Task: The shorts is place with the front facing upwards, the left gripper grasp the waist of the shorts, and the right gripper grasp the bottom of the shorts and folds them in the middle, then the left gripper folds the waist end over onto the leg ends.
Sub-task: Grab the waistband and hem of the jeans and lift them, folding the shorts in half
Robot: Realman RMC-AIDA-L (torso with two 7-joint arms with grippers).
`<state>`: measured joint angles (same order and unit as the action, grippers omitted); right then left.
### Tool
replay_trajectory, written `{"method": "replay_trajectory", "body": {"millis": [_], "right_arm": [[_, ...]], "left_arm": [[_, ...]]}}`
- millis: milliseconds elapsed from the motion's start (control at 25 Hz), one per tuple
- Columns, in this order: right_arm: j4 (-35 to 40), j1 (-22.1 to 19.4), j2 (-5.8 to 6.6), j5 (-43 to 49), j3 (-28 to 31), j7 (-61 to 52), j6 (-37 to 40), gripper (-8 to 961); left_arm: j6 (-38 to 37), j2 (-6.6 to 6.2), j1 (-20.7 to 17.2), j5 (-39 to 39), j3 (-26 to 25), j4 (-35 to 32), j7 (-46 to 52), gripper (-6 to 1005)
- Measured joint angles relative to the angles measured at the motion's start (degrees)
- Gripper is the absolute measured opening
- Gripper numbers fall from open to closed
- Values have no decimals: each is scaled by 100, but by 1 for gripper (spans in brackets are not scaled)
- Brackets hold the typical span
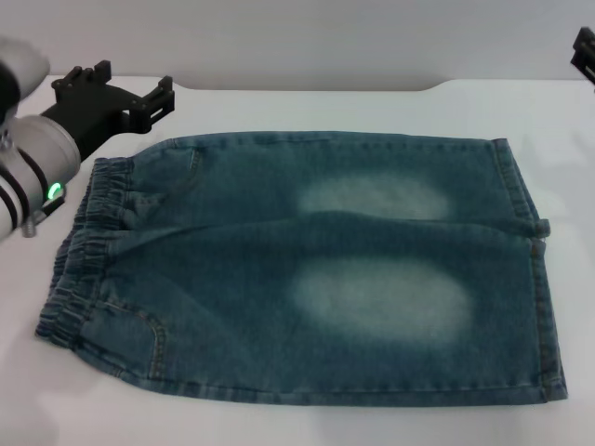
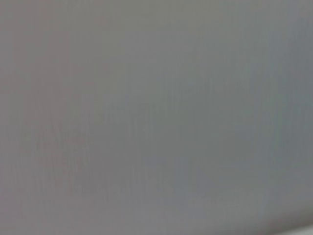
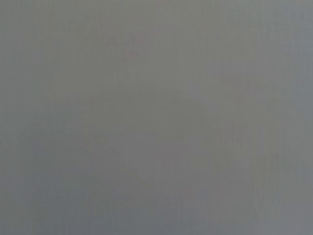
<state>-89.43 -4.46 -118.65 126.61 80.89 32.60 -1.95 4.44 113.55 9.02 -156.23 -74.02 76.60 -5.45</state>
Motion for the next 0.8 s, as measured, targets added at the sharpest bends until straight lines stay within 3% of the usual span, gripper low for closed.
{"method": "replay_trajectory", "body": {"millis": [40, 120, 160, 200, 240, 520, 720, 800], "right_arm": [[0, 0, 0, 0, 0, 0, 0, 768], [-310, -4, -13, 2, 369, -78, -713, 768], [-485, 15, -15, 3, 620, -153, -1153, 768], [-618, 52, -15, 4, 817, -242, -1597, 768], [-723, 103, -14, 5, 1021, -335, -1976, 768], [-964, 580, -1, -34, 2321, -594, -4583, 769], [-1137, 460, -20, -125, 2689, -581, -5256, 769], [-1157, 358, -23, -281, 2768, -580, -5373, 768]], "left_arm": [[730, 99, -55, -40, -228, 398, -254, 782], [730, 99, -55, -40, -228, 398, -254, 781], [1125, 168, -83, -50, -370, 628, -407, 781], [2144, 361, -99, -51, -725, 1125, -873, 781], [2643, 422, -83, -48, -863, 1335, -1058, 781], [3993, 415, 148, -80, -1245, 1648, -1290, 781], [4199, 416, 153, -75, -1314, 1735, -1371, 780], [4820, 413, 109, -99, -1428, 2006, -1410, 780]]}}
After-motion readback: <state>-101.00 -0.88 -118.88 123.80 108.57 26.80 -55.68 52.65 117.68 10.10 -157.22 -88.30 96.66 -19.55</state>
